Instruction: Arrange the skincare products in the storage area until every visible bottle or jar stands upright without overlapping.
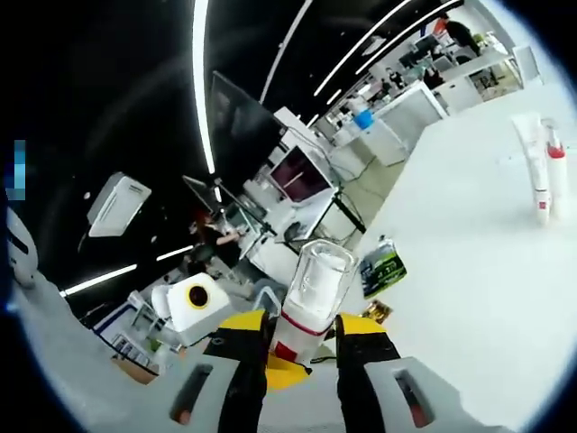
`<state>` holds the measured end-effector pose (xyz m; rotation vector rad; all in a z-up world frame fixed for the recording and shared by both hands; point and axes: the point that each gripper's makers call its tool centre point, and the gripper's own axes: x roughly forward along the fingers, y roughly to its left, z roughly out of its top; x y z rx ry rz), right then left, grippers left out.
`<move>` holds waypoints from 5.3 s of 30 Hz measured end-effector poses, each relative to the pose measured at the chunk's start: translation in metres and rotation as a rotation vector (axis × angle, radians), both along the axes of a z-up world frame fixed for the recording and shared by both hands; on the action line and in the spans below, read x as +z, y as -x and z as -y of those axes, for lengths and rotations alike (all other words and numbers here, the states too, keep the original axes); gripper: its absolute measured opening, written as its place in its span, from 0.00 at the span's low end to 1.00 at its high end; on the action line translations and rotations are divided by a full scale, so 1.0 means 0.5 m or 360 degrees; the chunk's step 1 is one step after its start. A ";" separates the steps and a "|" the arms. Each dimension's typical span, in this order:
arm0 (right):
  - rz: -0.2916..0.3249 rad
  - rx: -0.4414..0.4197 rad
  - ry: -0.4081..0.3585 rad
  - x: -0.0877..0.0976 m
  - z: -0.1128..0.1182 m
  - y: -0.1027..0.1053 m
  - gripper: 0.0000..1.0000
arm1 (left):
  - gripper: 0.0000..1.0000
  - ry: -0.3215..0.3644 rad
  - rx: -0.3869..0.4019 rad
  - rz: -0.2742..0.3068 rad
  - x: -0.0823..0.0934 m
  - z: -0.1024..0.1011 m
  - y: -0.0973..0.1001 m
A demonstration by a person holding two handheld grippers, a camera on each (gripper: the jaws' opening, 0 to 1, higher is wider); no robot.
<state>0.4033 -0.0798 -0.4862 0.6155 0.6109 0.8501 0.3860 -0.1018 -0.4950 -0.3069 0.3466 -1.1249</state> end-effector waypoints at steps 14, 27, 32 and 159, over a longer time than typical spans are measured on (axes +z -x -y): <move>0.0195 0.0045 0.0152 0.011 0.002 0.017 0.17 | 0.20 -0.0080 -0.0048 0.0074 -0.012 0.014 0.009; 0.0417 0.0025 0.0352 0.048 0.050 -0.019 0.16 | 0.22 -0.0177 0.0053 0.0009 -0.029 -0.001 -0.014; 0.0455 -0.0059 0.0393 0.062 0.101 -0.048 0.16 | 0.16 -0.0449 0.0147 0.0170 -0.031 -0.048 -0.037; 0.0396 -0.0385 0.1343 -0.276 0.486 -0.361 0.17 | 0.07 -0.1320 0.0311 -0.0195 -0.297 -0.212 -0.058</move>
